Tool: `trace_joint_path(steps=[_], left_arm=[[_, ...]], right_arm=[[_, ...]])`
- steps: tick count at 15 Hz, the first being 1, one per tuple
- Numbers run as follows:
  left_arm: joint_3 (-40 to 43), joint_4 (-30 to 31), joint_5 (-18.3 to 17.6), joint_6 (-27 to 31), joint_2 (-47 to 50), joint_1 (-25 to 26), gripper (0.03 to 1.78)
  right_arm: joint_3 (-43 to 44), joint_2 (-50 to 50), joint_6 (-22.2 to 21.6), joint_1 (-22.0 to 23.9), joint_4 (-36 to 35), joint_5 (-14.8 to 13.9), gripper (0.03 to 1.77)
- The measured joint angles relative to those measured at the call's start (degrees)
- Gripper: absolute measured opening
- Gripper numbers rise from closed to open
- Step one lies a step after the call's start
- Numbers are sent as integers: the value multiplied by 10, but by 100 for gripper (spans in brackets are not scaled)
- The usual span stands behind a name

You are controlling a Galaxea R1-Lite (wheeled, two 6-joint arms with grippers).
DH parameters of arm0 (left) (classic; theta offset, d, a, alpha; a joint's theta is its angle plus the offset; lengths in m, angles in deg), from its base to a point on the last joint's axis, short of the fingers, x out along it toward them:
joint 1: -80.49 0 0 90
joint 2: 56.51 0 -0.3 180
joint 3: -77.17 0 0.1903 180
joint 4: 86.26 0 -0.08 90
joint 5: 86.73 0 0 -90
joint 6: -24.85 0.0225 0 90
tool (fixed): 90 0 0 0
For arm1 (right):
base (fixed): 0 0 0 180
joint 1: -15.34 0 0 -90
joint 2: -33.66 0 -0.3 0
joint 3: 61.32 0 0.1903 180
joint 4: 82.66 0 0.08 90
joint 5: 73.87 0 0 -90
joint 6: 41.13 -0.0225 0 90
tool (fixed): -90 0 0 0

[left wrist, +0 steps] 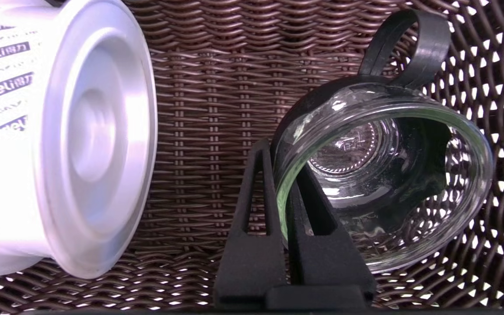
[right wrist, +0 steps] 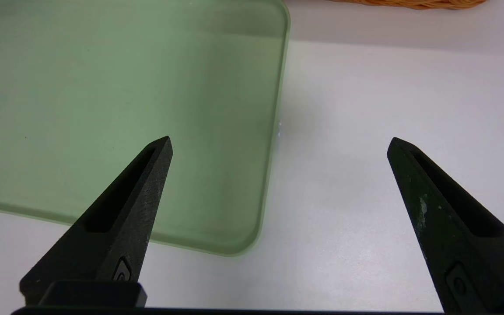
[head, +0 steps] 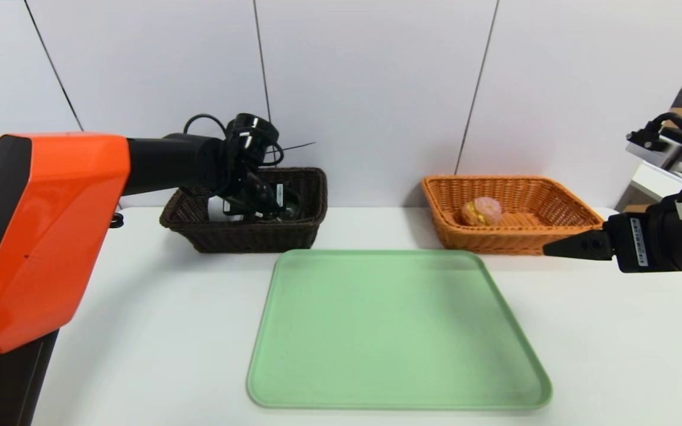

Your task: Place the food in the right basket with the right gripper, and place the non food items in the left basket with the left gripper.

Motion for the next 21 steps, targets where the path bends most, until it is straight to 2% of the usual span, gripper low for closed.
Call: trace_joint_path(steps=[6, 7, 10, 12, 16, 21], left_arm=[[0, 3, 0, 5, -1, 0, 11], [0, 4, 0, 6, -1, 0, 21], [0, 4, 0, 8, -1, 0, 69], [0, 5, 0, 9, -1, 0, 93], [0, 4, 0, 17, 22, 0, 125], [0, -33, 0, 31, 87, -17, 146]], right_arm=[[0, 0, 0, 0, 0, 0, 170], [0, 0, 0, 0, 0, 0, 170], [0, 0, -1, 0, 0, 0, 170], [0, 0, -1, 0, 0, 0, 170], [1, 0, 0, 0, 0, 0, 170], [8, 5, -1, -2, -8, 0, 170]])
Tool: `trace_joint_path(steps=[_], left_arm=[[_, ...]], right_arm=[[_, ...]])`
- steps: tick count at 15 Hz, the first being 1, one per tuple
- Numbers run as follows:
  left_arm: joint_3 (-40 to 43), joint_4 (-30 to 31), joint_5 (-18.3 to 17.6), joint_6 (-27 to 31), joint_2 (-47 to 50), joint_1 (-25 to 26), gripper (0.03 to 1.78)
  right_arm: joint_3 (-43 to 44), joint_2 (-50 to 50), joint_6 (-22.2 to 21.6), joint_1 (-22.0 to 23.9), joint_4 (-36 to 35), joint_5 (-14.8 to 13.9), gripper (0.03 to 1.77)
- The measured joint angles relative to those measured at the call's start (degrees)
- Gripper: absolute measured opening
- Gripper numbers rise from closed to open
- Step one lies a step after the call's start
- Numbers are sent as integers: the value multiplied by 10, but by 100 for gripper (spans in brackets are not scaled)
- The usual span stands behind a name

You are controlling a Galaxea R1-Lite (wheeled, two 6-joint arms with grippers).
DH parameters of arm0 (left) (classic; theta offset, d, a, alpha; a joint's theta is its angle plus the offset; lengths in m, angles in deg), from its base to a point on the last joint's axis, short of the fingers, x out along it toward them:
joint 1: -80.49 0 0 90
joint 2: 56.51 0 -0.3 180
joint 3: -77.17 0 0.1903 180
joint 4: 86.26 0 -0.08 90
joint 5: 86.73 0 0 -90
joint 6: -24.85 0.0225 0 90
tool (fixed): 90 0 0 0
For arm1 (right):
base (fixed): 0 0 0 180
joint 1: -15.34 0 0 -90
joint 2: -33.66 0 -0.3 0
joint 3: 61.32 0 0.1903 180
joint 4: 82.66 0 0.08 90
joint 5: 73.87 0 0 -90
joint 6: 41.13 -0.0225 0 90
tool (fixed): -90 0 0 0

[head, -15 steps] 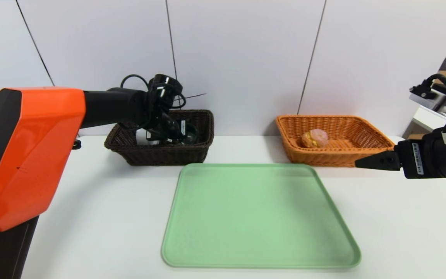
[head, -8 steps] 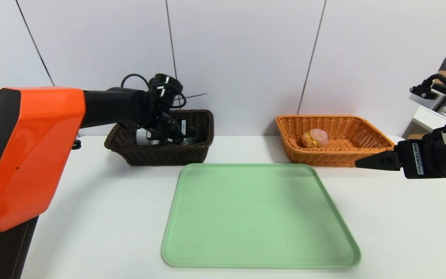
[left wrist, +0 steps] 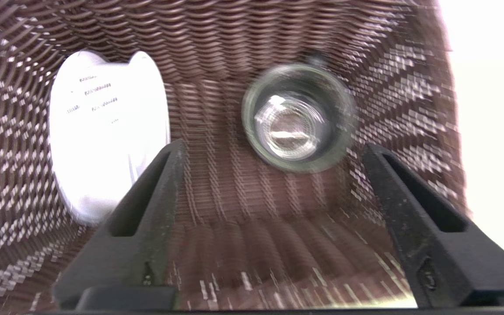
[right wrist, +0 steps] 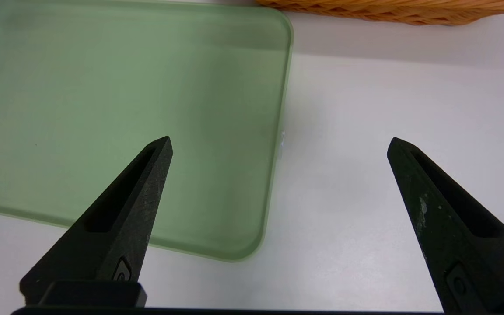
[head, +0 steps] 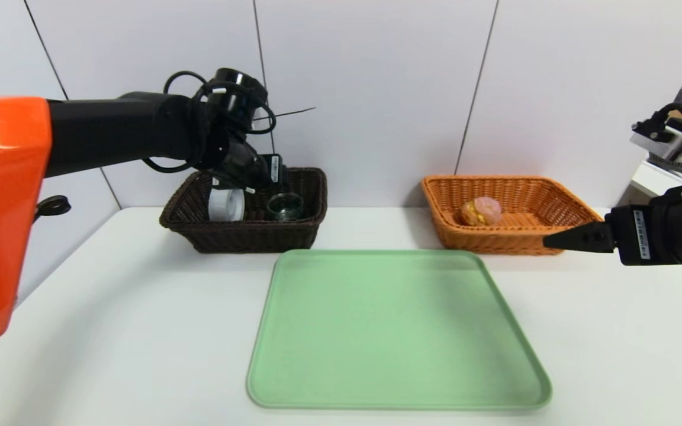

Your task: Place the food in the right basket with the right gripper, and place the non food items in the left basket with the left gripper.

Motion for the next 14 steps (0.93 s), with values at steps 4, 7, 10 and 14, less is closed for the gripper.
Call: trace_joint_path(steps=[4, 7, 10, 14], left_arm=[[0, -68, 0, -1, 54, -9, 156], [8, -116, 0, -2, 98, -23, 161], [30, -171, 0, -2, 155, -40, 164], [101, -220, -1, 0, 247, -47, 166]], right_arm=[[3, 23, 3, -3, -1, 1, 170], [3, 51, 6, -7, 5, 2, 170], [2, 90, 7, -21, 22, 1, 170], [-25, 159, 14, -34, 39, 1, 170]])
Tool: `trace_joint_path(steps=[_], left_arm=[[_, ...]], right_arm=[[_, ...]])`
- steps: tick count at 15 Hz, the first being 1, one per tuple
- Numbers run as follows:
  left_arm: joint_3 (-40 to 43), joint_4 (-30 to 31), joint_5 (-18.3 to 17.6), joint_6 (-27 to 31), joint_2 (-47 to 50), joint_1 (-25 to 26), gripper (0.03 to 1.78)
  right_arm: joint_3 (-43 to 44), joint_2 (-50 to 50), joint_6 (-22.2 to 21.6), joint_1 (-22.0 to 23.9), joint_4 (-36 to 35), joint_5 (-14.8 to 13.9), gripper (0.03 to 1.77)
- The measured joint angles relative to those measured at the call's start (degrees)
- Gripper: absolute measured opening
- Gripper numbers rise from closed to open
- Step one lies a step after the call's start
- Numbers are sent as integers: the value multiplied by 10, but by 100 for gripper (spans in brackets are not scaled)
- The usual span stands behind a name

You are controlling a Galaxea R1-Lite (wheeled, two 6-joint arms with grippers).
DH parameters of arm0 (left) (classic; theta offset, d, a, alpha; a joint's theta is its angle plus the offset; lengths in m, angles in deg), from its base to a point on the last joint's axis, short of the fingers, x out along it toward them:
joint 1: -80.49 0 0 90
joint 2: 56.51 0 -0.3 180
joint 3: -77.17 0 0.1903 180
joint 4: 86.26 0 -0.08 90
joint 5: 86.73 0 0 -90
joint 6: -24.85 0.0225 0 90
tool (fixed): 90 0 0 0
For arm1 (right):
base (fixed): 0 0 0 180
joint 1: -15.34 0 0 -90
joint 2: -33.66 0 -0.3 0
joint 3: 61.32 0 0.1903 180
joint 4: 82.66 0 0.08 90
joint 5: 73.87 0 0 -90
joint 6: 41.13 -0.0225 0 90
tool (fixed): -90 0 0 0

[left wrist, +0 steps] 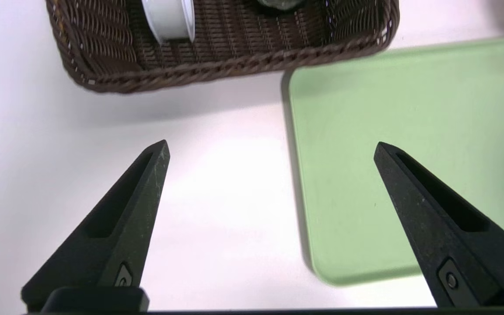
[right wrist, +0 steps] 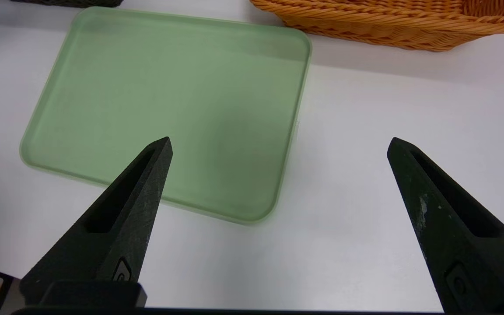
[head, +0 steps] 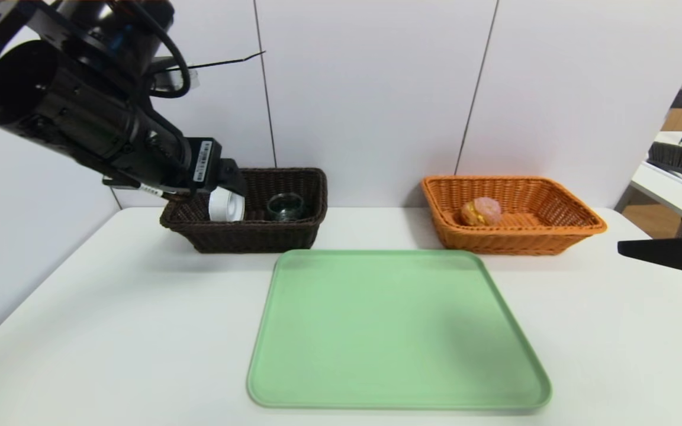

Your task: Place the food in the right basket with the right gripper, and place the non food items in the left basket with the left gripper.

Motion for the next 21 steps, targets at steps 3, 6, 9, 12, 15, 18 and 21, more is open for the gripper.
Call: trace_joint_path(steps=[3, 6, 9, 12, 15, 18, 21], left_arm=[[86, -3, 1, 0, 72, -5, 167], [186, 1, 5, -6, 139, -15, 168], [278, 2, 11, -10, 212, -12, 169], [365, 6, 12, -12, 294, 11, 169], [455, 41, 10, -10, 377, 51, 169], [537, 68, 7, -7, 465, 96, 169], [602, 73, 3, -4, 545, 131, 169]], right_arm=[[-52, 66, 21, -1, 0, -1, 170], [-101, 135, 30, -2, 0, 0, 170], [-144, 199, 31, -2, 1, 0, 170], [-175, 252, 31, 3, 0, 2, 170], [-191, 291, 33, 22, 4, 7, 170], [-200, 326, 48, 41, 20, 12, 170], [-212, 358, 72, 62, 30, 25, 170]])
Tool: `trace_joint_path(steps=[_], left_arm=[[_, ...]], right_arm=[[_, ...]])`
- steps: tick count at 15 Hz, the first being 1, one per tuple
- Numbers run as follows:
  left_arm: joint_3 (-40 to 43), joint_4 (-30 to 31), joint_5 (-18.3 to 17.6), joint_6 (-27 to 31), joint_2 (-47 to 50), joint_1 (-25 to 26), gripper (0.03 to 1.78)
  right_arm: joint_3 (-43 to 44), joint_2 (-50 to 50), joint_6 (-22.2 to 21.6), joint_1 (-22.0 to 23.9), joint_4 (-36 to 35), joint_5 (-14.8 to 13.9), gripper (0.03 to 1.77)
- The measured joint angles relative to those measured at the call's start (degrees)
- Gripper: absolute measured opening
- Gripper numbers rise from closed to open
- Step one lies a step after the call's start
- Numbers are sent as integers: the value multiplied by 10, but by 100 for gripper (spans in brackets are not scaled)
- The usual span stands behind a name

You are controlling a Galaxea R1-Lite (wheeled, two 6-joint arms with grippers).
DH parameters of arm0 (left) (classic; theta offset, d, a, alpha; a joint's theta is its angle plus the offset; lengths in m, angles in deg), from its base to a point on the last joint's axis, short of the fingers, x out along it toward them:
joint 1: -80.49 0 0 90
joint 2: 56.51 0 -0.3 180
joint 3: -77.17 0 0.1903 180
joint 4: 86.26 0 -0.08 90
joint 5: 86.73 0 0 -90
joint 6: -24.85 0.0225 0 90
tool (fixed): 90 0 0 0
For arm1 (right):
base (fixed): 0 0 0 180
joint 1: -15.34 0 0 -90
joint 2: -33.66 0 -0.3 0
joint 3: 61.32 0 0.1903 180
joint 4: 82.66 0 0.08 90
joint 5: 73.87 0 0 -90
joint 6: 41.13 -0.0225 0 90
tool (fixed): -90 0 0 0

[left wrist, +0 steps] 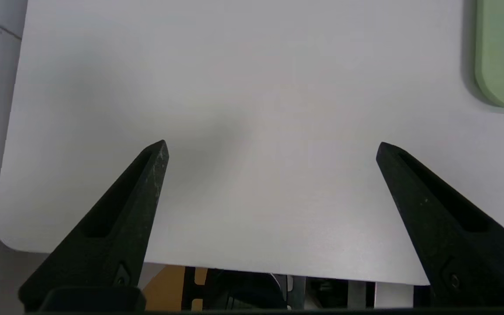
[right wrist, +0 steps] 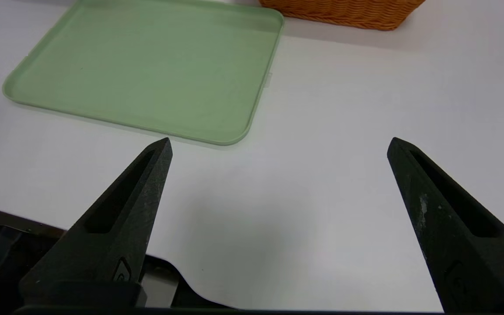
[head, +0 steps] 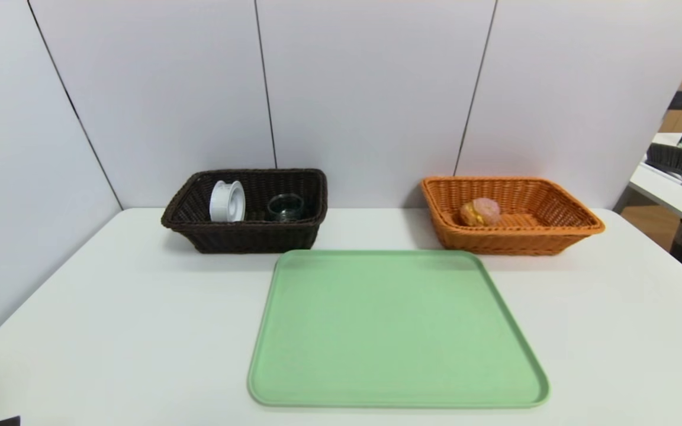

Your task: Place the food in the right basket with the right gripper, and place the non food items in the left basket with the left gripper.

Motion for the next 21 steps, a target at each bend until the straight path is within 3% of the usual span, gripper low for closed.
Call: trace_joint_path(steps=[5, 11, 21], left_arm=[[78, 13, -28, 5, 110, 44, 169], [132, 15, -73, 30, 212, 75, 169], [162, 22, -74, 51, 265, 84, 169]], right_arm=[[-18, 47, 9, 24, 19, 29, 170], [-25, 81, 18, 31, 31, 29, 170], [1, 111, 15, 41, 87, 24, 170]])
